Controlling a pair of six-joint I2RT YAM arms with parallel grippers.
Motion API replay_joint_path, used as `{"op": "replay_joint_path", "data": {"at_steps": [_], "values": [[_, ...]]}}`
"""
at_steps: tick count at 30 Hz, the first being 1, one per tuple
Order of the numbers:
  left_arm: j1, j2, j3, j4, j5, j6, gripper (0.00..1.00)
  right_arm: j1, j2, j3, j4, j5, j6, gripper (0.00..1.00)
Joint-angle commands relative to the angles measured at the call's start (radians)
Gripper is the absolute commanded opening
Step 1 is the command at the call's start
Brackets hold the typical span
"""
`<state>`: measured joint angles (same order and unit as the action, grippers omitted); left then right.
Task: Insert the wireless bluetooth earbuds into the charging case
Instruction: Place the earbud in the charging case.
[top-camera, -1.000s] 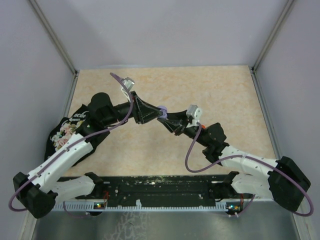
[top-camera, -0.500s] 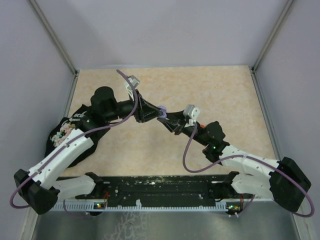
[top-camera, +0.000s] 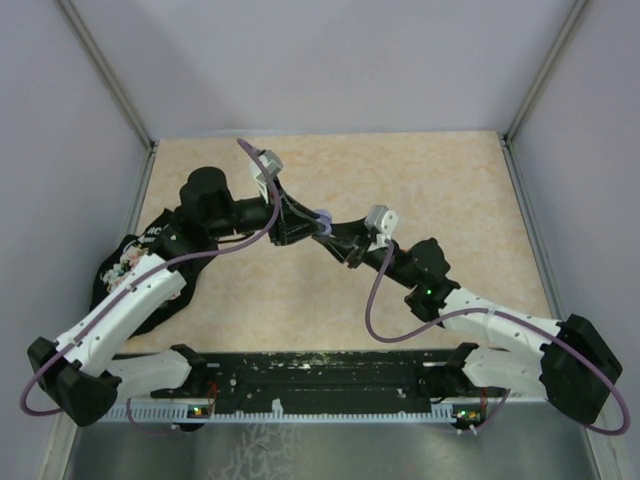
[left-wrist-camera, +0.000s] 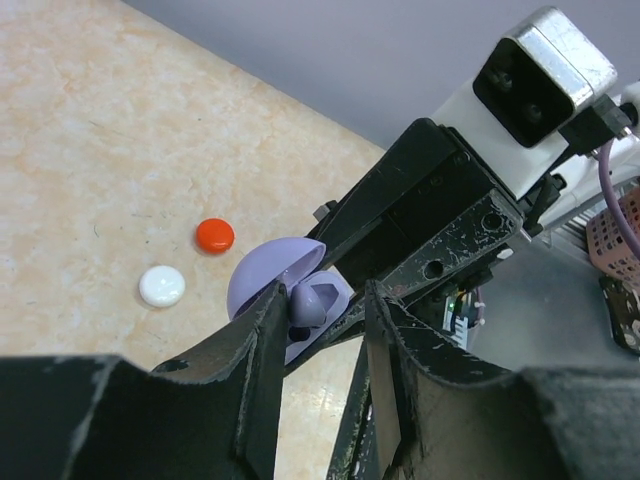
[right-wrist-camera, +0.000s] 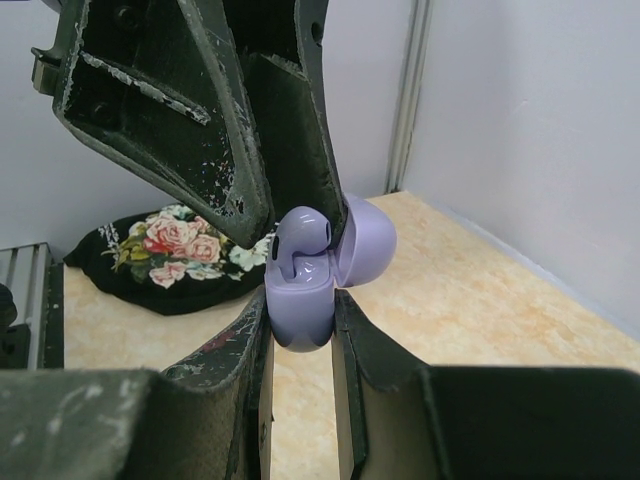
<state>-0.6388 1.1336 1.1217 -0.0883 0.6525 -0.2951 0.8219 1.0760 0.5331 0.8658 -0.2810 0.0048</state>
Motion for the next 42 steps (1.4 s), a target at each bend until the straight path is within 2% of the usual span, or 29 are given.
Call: {"op": "replay_joint_path", "data": {"at_steps": [1,15,20,26,42], "values": [[-0.01,0.019,0.036,0.004,0.091,0.055,0.42,0.012,0.011,0.071,0.015,-0.109,0.038,0.0],[-0.009,-0.001,0.027,0.009,0.139,0.093,0.45,0.011,0.027,0.081,0.022,-0.18,0.122,0.0],[-0.009,-0.023,0.035,-0.009,0.082,0.088,0.48,0.01,0.024,0.068,0.02,-0.132,0.12,0.0],[-0.009,-0.05,0.078,-0.147,-0.01,0.084,0.55,0.01,0.008,0.045,0.016,-0.02,0.089,0.0],[-0.009,-0.061,0.085,-0.253,-0.079,0.038,0.57,0.01,0.013,0.047,0.025,-0.007,0.075,0.0]]}}
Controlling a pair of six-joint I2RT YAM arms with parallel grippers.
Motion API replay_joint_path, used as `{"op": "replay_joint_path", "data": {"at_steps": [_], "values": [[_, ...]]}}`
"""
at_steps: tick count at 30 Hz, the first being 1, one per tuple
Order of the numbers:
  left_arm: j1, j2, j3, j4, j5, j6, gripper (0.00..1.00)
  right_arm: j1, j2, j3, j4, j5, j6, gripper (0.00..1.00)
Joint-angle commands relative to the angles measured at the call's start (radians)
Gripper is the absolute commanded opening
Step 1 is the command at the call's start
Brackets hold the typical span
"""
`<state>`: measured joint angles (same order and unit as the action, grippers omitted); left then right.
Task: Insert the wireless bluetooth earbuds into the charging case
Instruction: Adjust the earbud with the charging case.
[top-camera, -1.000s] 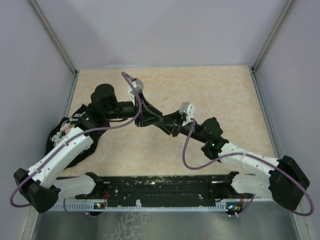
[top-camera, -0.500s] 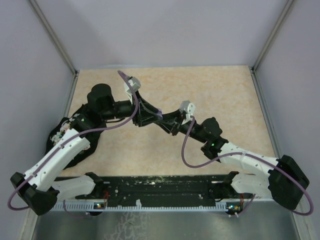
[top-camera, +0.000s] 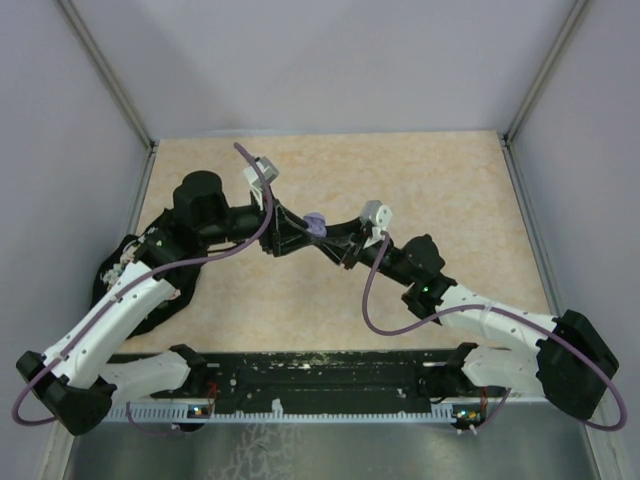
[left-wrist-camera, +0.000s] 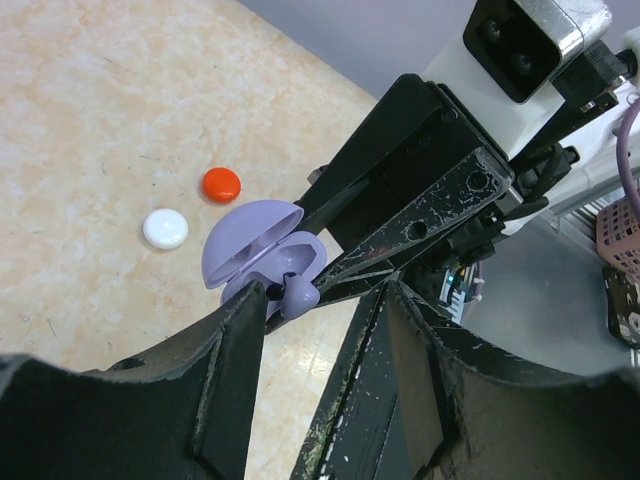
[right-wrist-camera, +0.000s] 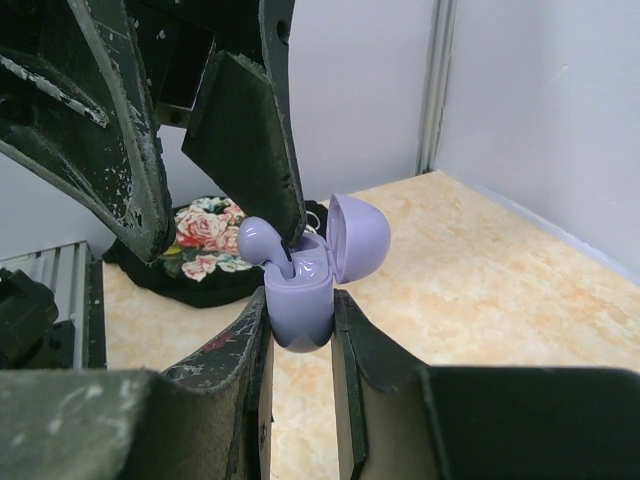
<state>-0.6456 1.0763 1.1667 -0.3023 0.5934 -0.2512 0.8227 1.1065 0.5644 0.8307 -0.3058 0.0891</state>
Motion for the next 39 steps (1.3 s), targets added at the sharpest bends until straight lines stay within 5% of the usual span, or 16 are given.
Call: {"op": "replay_joint_path", "data": {"at_steps": [1,39], "values": [[-0.002,-0.006,0.043,-0.044,-0.019,-0.006,0.57,0.008,-0.02,0.014,0.059,0.02,-0.01,0.0],[-0.003,0.042,0.047,0.071,0.132,-0.092,0.58,0.009,-0.027,0.016,0.031,0.022,-0.014,0.0]]}}
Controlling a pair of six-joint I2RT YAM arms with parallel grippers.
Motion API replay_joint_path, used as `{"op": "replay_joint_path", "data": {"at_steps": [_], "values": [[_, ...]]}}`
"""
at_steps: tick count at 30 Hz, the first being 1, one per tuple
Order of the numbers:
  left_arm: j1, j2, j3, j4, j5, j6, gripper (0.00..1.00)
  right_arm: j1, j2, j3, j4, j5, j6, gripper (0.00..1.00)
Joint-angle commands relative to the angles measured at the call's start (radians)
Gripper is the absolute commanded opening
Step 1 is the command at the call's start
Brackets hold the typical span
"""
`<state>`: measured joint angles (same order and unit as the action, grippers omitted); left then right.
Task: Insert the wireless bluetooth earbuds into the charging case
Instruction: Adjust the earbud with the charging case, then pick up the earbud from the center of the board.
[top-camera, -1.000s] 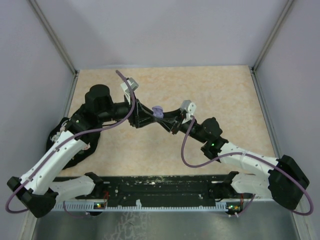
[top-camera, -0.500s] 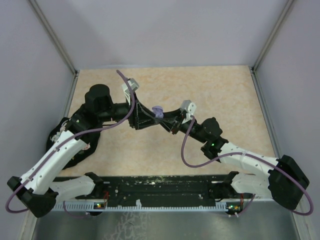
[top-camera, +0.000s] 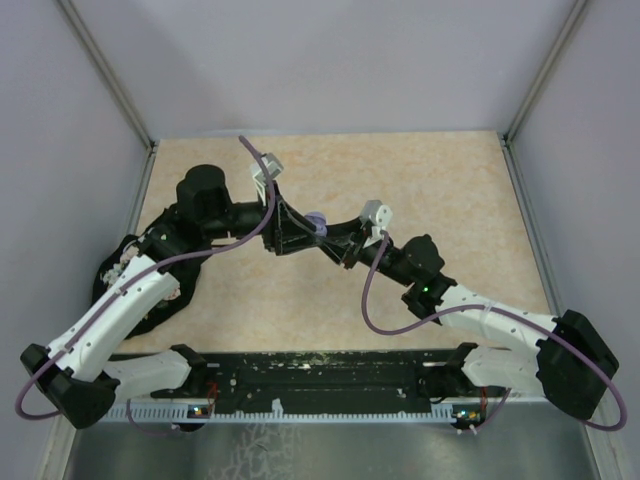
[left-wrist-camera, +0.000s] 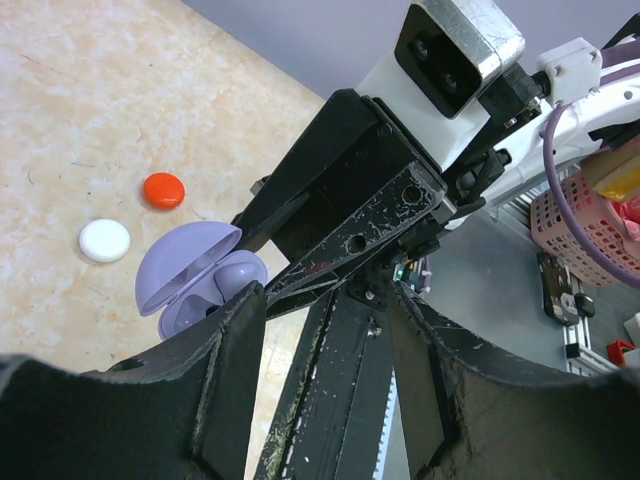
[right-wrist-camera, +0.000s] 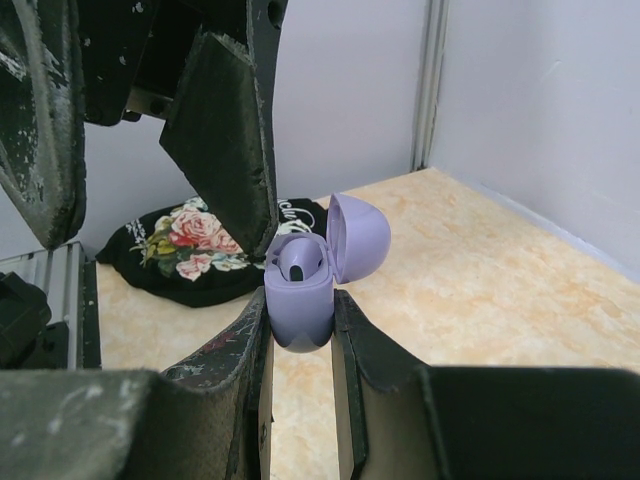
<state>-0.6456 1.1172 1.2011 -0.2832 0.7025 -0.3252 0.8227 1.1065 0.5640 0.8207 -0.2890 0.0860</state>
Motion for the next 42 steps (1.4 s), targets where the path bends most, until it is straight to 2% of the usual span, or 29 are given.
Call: {"op": "replay_joint_path", "data": {"at_steps": [1,6,15,20,24,32,38,42], "values": [[-0.003,0.0,0.015,0.056,0.022,-0.02,0.58,0.009,-0.028,0.017,0.042,0.006,-0.013,0.0],[-0.002,-0.018,0.036,0.013,-0.053,0.007,0.59,0.008,-0.031,-0.006,0.038,0.045,-0.02,0.0],[0.002,0.006,0.079,-0.157,-0.422,0.121,0.63,0.005,-0.152,-0.118,-0.076,0.25,-0.048,0.0],[0.011,0.093,0.087,-0.202,-0.61,0.169,0.65,0.007,-0.263,-0.187,-0.149,0.356,-0.061,0.0],[0.023,0.192,0.103,-0.202,-0.695,0.206,0.65,0.006,-0.343,-0.227,-0.204,0.418,-0.085,0.0],[0.059,0.474,0.178,-0.185,-0.799,0.277,0.64,0.001,-0.407,-0.247,-0.259,0.462,-0.141,0.0],[0.124,0.679,0.284,-0.195,-0.782,0.333,0.62,-0.003,-0.408,-0.261,-0.252,0.469,-0.15,0.0],[0.162,0.832,0.411,-0.277,-0.764,0.356,0.6,-0.008,-0.403,-0.265,-0.249,0.469,-0.159,0.0]]}}
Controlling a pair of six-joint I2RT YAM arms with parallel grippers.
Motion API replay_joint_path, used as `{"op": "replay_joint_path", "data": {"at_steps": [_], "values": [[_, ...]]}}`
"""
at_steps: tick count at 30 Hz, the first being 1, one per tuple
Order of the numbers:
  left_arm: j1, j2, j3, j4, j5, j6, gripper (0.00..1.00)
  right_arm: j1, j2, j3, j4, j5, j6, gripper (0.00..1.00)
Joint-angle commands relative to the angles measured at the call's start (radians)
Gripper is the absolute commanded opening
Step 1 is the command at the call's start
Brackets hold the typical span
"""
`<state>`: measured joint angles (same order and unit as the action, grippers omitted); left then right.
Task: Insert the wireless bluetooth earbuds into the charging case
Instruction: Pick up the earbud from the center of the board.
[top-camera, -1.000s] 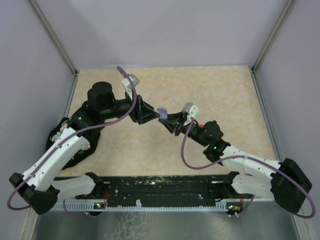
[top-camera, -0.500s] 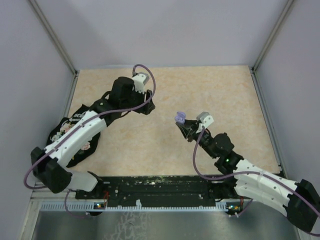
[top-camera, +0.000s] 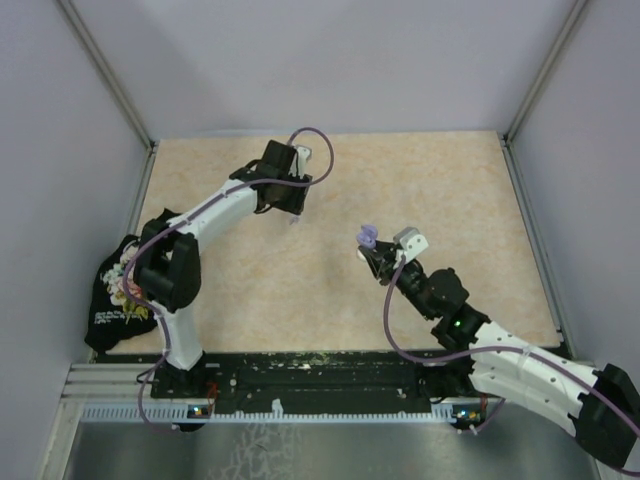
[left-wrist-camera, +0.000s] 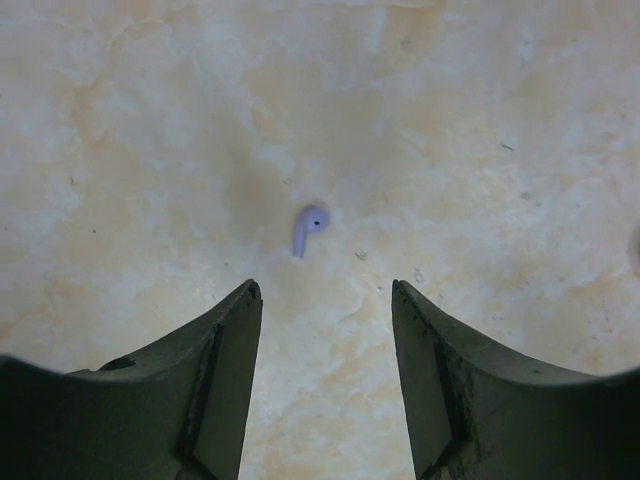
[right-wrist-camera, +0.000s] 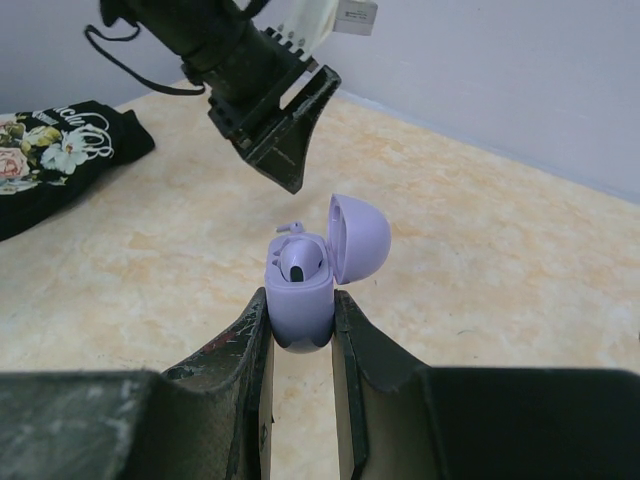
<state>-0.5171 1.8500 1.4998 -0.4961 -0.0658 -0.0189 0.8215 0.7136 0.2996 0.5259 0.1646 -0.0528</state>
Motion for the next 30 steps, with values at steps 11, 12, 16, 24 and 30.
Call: {"op": "replay_joint_path", "data": {"at_steps": [11,12,16,24,30], "values": [[0.065,0.308,0.25,-0.118,0.044,0.069,0.55,-0.045,0.007,-0.004,0.052,-0.003,-0.011,0.0],[0.066,0.317,0.255,-0.119,0.054,0.067,0.55,-0.047,0.008,-0.004,0.051,-0.006,-0.009,0.0],[0.066,0.341,0.262,-0.111,0.08,0.059,0.53,-0.056,0.009,-0.002,0.047,-0.018,-0.003,0.0],[0.064,0.354,0.225,-0.115,0.093,0.052,0.44,-0.06,0.009,0.002,0.038,-0.038,0.009,0.0],[0.061,0.337,0.161,-0.114,0.11,0.038,0.35,-0.061,0.01,0.002,0.028,-0.066,0.03,0.0]]}}
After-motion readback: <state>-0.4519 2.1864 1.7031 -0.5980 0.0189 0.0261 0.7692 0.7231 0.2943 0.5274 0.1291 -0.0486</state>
